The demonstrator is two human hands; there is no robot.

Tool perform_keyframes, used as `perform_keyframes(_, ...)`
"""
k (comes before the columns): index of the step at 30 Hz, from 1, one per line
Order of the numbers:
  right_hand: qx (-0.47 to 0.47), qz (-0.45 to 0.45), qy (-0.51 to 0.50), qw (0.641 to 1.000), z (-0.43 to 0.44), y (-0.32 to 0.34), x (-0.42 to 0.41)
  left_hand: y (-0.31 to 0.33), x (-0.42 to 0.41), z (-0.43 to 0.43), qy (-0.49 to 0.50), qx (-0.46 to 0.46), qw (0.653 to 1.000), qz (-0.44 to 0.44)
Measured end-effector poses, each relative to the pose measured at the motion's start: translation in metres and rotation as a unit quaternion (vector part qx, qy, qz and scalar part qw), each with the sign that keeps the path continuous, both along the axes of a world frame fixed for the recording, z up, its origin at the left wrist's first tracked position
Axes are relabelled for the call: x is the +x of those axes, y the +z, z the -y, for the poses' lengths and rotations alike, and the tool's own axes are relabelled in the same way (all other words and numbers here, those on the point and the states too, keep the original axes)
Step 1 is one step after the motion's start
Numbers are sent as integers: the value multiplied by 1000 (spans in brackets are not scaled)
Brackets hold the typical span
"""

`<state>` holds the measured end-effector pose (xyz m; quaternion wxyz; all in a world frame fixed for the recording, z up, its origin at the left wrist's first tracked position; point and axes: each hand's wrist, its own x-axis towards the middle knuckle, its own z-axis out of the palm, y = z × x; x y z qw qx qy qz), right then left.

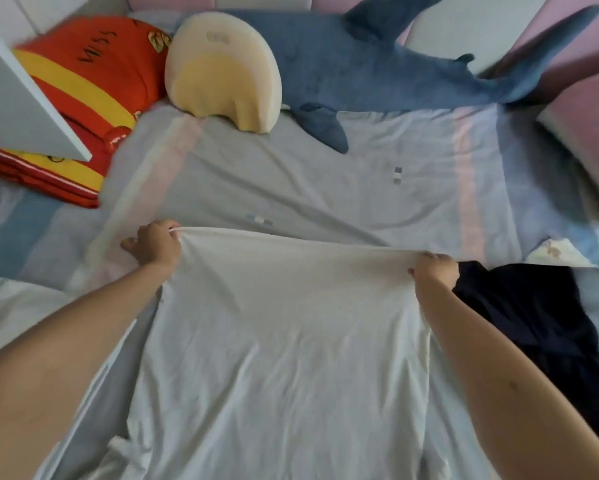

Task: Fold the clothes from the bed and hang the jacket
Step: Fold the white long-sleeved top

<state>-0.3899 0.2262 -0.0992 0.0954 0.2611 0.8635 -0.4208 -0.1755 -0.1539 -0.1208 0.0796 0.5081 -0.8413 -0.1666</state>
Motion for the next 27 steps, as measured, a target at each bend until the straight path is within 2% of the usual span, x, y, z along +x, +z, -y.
perform_keyframes(5,70,6,47,996,13,-99,-30,-98,-36,14,1,-53,998,18)
perform_keyframes(8,64,-63,7,996,16,-138,-22,-131,-47,12,36,-61,997,13)
perform_keyframes(9,103,-94,-11,990,18,-135,-23,-127,-49,11,41,-71,997,5)
perform_keyframes(10,144,-100,-20,984,22,-159,-19,-154,-52,12,30,-94,995,10)
perform_keyframes(12,180,-126,-8,975,25,-165,-23,-164,-53,15,21,-125,992,9)
perform_keyframes(14,172,-137,-4,975,27,-168,-22,-166,-53,13,27,-128,991,-3)
perform_keyframes(17,126,-208,-16,970,33,-166,-15,-146,-47,0,39,-101,992,-62)
perform_keyframes(19,112,-263,77,955,40,-158,10,-133,-39,-31,-76,-118,984,-109)
perform_keyframes(20,124,-283,187,932,46,-160,32,-134,-29,-53,-178,-122,970,-115)
perform_keyframes(21,149,-296,326,885,48,-157,57,-133,-23,-77,-283,-111,947,-99)
perform_keyframes(23,201,-296,593,722,46,-166,94,-142,-15,-107,-406,-58,912,-1)
perform_keyframes(24,238,-277,670,646,40,-168,90,-148,-17,-110,-416,-41,907,55)
perform_keyframes(25,283,-252,691,615,29,-171,71,-155,-24,-110,-403,-47,909,94)
perform_keyframes(26,324,-228,668,630,19,-174,45,-160,-33,-105,-379,-59,915,121)
perform_keyframes(27,355,-186,619,675,7,-175,14,-162,-43,-100,-352,-73,923,136)
